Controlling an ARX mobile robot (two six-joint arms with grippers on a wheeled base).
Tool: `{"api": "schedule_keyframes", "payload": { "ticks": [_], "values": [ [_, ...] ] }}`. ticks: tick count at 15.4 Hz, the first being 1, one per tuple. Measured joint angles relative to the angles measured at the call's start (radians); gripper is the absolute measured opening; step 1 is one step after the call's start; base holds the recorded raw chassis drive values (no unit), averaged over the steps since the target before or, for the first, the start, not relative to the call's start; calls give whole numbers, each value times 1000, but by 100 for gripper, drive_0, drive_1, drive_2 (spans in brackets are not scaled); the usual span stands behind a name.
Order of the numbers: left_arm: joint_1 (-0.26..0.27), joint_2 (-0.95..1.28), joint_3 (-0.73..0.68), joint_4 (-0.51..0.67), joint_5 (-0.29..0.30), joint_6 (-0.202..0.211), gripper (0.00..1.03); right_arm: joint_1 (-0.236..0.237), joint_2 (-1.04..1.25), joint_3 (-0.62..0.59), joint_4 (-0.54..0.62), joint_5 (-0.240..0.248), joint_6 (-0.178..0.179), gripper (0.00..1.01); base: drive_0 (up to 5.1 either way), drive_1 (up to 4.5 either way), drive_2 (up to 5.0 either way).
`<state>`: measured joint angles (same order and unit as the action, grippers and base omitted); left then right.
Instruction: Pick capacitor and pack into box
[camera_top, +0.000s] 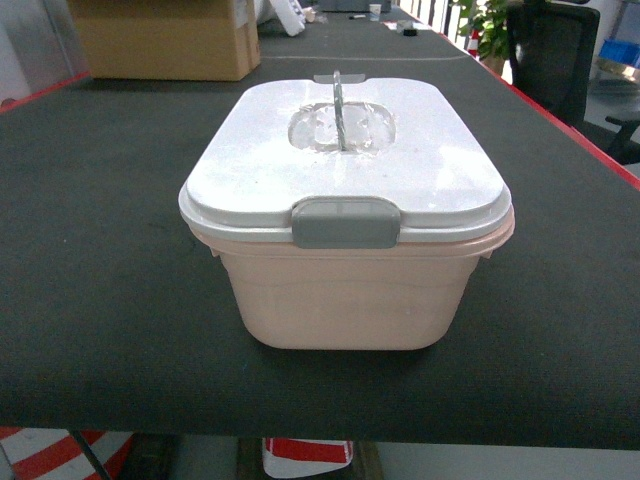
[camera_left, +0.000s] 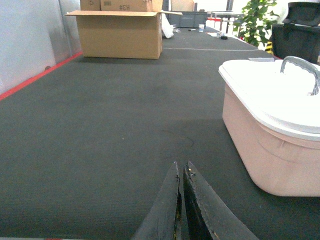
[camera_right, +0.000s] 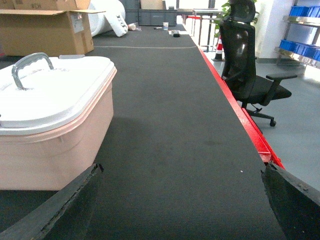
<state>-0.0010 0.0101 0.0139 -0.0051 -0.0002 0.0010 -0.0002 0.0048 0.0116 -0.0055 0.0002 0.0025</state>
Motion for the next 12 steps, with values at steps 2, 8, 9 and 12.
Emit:
{"api": "schedule_keyframes", "payload": {
  "ticks": [2, 8, 9, 12],
  "values": [
    [0, 0, 0, 0, 0, 0, 25, 0, 0, 0, 0, 0, 0, 98, 0, 0, 0],
    [0, 0, 0, 0, 0, 0, 84, 0, 0, 0, 0, 0, 0, 98, 0, 0, 0],
    [0, 0, 0, 0, 0, 0, 94, 0, 0, 0, 0, 0, 0, 98, 0, 0, 0],
    [0, 0, 0, 0, 0, 0, 98, 0, 0, 0, 0, 0, 0, 98, 0, 0, 0]
  ]
}}
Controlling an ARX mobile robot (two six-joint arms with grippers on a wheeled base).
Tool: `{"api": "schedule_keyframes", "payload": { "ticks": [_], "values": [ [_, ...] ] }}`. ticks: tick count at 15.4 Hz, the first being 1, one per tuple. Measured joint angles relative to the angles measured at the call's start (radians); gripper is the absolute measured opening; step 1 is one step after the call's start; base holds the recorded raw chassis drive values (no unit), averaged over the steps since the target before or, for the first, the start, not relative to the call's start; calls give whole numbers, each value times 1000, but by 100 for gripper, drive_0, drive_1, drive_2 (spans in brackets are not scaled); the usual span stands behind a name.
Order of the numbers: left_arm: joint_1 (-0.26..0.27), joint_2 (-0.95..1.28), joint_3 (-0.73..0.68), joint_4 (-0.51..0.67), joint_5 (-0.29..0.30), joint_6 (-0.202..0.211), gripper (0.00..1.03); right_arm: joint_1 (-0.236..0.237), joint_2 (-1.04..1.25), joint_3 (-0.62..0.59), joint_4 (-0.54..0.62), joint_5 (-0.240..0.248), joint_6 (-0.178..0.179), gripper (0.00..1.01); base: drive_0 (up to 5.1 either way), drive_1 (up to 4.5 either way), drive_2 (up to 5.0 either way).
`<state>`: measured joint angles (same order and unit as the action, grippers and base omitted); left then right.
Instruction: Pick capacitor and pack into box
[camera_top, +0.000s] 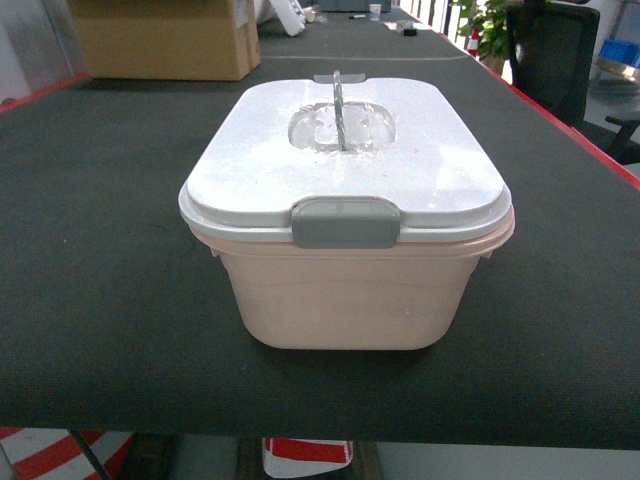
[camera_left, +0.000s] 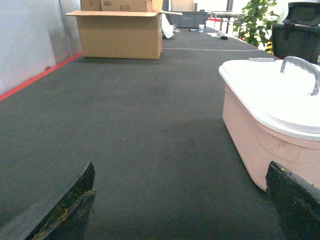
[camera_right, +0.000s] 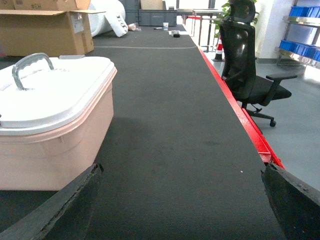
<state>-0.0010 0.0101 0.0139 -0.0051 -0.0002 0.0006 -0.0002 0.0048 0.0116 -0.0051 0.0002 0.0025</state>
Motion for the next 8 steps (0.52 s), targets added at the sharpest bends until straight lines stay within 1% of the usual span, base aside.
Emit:
{"api": "schedule_keyframes", "payload": {
  "ticks": [8],
  "values": [
    [0, 0, 0, 0, 0, 0, 98, 0, 0, 0, 0, 0, 0, 98, 0, 0, 0]
  ]
}}
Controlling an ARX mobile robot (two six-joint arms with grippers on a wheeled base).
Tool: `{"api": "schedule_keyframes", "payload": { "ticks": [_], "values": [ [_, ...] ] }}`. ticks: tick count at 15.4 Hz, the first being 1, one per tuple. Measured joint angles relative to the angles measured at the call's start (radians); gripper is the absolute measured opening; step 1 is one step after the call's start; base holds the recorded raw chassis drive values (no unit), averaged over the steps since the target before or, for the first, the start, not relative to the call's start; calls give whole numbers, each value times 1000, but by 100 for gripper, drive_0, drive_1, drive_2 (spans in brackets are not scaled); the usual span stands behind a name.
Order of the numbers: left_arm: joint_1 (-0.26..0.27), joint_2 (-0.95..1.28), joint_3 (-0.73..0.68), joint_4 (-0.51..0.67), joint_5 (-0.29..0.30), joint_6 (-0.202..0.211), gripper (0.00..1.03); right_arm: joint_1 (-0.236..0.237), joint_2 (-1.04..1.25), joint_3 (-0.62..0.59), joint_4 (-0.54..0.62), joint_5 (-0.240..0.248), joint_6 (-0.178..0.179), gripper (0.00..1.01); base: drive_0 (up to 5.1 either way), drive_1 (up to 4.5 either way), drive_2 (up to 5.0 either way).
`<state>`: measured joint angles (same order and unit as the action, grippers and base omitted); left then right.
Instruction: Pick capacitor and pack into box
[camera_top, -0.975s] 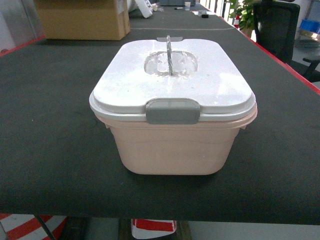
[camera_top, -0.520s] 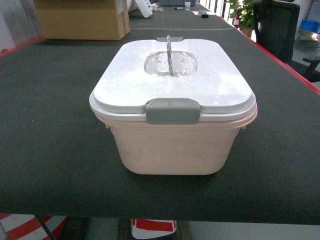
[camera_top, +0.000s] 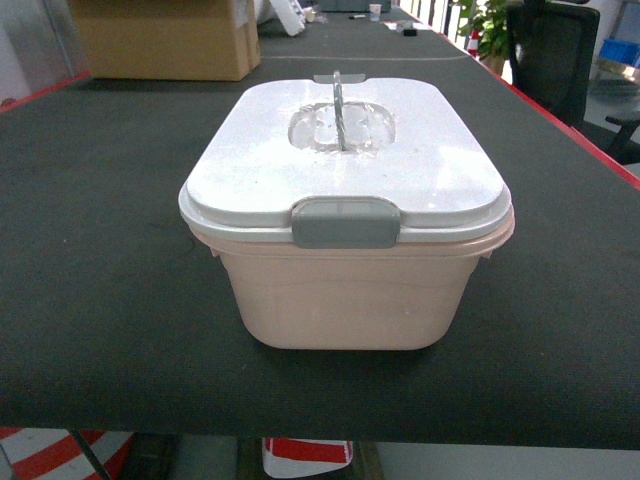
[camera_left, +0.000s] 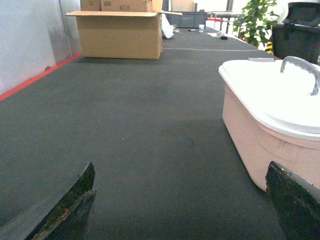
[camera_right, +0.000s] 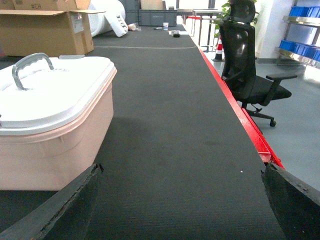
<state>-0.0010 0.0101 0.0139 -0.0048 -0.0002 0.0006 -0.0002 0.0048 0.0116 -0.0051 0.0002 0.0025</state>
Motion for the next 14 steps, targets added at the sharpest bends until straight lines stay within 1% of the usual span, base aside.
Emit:
{"api": "schedule_keyframes", "payload": {
  "ticks": [14],
  "values": [
    [0, 0, 0, 0, 0, 0, 98, 0, 0, 0, 0, 0, 0, 98, 0, 0, 0]
  ]
}}
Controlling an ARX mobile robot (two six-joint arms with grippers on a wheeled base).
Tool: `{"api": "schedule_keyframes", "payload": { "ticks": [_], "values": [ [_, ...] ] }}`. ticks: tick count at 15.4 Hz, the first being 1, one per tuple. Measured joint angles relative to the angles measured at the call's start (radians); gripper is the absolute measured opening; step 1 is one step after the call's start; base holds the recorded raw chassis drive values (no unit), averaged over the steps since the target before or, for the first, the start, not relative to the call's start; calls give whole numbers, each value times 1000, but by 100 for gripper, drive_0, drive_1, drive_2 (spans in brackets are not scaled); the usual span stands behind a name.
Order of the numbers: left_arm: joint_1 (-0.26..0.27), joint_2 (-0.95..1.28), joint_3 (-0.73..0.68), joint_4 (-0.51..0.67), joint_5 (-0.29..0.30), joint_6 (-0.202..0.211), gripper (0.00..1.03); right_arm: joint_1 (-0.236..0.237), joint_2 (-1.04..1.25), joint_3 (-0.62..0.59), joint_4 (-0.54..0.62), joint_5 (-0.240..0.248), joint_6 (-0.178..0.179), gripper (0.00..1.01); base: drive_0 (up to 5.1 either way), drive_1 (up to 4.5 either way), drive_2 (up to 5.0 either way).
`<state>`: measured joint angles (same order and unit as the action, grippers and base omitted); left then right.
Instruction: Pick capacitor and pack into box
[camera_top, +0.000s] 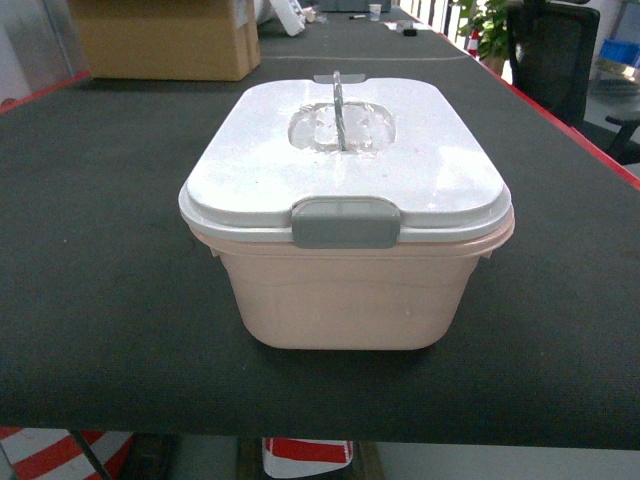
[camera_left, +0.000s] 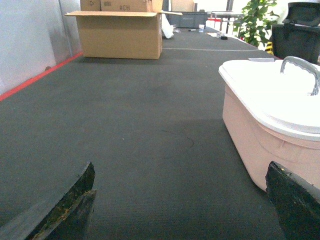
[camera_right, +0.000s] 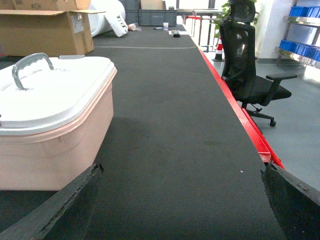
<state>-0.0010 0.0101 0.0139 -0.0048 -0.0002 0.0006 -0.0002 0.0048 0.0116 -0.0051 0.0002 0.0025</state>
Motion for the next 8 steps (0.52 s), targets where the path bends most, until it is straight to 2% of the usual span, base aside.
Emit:
{"api": "schedule_keyframes", "payload": {
  "ticks": [8],
  "values": [
    [0, 0, 0, 0, 0, 0, 98, 0, 0, 0, 0, 0, 0, 98, 0, 0, 0]
  ]
}}
